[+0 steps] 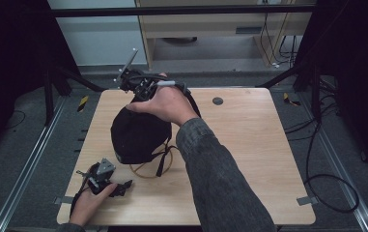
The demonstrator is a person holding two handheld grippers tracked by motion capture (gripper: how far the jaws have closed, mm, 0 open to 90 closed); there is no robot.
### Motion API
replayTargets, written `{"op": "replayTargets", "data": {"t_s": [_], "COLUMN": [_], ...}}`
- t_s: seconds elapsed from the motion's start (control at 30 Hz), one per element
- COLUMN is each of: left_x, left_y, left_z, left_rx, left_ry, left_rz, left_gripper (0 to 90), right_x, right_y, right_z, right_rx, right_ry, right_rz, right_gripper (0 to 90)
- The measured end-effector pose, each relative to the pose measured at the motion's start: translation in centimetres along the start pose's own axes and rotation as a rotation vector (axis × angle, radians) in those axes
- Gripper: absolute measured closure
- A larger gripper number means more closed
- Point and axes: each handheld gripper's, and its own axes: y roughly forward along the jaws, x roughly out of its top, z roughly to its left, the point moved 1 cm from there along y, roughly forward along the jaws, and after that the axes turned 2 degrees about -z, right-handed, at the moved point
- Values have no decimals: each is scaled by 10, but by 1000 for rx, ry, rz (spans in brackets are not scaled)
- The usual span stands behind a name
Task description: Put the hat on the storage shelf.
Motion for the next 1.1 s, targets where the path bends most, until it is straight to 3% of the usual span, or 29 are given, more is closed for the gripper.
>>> {"op": "replayTargets", "data": {"t_s": [0.27,0.77,1.1], "left_x": [0,0,0], "left_y": [0,0,0], "left_z": [0,0,0], "left_rx": [0,2,1], "left_ry": [0,0,-1], "left_rz": [-1,-4,-4], "left_gripper": [0,0,0], "right_x": [-5,-19,-31], "right_y": [-4,-14,-24], "right_z": [0,-2,-3], "right_rx": [-28,-32,-59], "right_ry": [15,32,46], "right_rz": [-25,-61,-94], "right_gripper": [398,319,196]}}
